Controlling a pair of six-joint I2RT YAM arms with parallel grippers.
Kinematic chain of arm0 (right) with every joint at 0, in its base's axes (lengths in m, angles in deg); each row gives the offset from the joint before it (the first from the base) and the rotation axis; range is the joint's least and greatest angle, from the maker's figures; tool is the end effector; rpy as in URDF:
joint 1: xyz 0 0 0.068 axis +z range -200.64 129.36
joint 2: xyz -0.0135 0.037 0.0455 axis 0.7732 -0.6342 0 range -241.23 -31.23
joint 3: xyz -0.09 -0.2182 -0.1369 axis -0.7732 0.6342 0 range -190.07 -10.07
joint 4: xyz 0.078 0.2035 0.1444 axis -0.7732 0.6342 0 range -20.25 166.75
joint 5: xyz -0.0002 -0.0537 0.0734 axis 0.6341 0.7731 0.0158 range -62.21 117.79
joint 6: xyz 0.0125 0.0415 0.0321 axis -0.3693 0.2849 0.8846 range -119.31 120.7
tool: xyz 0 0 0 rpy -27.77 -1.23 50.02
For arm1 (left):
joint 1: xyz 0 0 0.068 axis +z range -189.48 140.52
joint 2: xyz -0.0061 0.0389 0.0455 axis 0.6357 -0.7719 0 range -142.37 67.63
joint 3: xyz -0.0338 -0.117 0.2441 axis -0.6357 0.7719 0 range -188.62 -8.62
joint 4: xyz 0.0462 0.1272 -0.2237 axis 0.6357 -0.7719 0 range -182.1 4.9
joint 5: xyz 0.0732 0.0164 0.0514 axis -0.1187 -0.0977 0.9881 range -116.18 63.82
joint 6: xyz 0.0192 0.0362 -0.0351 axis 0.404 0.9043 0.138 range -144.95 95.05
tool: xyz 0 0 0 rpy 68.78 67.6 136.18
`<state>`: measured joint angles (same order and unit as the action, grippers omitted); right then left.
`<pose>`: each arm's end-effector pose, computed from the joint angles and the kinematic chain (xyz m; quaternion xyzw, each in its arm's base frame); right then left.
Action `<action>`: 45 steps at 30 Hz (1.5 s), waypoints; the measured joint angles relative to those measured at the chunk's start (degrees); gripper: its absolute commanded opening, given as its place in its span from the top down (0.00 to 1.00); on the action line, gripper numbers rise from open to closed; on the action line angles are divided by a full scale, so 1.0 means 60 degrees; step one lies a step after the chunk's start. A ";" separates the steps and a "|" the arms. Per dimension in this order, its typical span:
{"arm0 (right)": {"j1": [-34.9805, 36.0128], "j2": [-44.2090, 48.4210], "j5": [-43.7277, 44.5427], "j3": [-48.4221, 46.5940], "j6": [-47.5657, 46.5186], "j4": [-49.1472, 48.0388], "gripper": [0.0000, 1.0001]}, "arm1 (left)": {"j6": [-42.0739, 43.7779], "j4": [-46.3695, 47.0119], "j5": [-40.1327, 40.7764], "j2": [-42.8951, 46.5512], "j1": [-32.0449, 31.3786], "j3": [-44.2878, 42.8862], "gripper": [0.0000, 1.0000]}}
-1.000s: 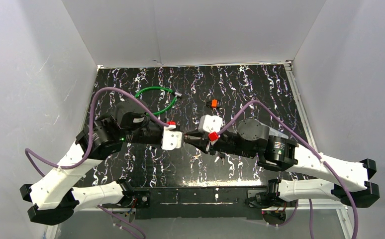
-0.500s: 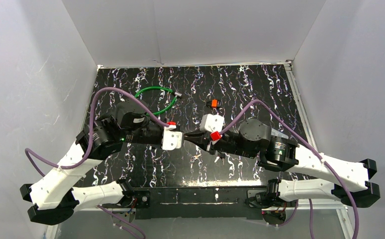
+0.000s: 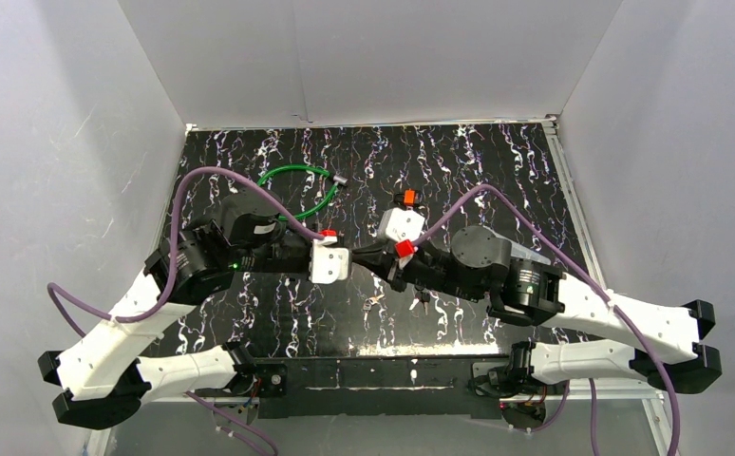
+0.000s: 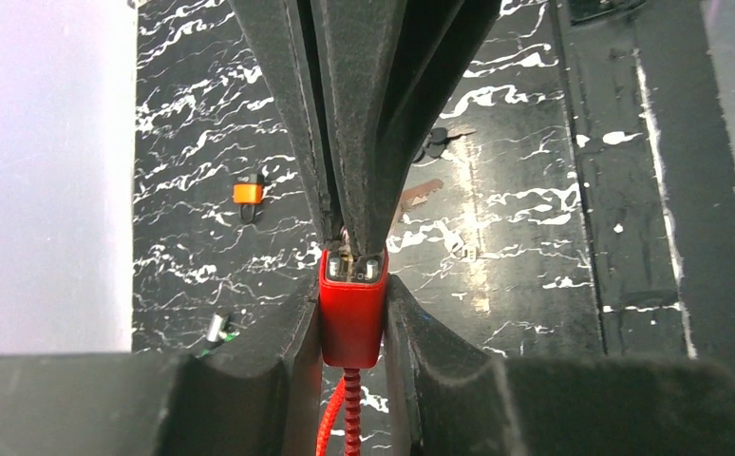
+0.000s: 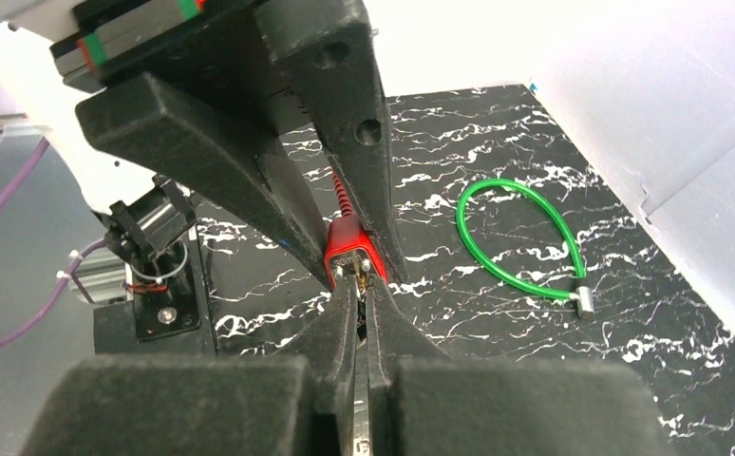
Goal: Unlock with the key
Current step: Unlock the lock.
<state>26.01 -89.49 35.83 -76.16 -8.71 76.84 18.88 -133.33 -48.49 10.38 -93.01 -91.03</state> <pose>0.0568 0.2177 0.4323 -0.4417 0.5464 0.3520 0.6184 0.0913 -0.1463 0.4520 0.6851 0.4603 -0.2066 0.5254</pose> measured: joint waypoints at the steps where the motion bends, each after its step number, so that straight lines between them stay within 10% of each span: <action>1: 0.0005 -0.0066 0.0155 -0.0036 0.0143 -0.0008 0.99 | 0.0038 0.0010 0.0118 0.0004 -0.0002 -0.0001 1.00; 40: -0.0594 0.0296 0.2304 0.0539 0.7719 -0.1452 0.99 | 0.6685 0.5279 0.5018 0.1764 -0.2434 0.3212 1.00; 45: -0.0631 0.0334 0.2141 0.0536 0.7917 -0.1461 0.82 | 0.6990 0.5469 0.5032 0.1892 -0.2507 0.3356 1.00</action>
<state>22.22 -87.49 48.67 -72.94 38.79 68.08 60.81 -100.52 -18.29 21.73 -108.05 -70.89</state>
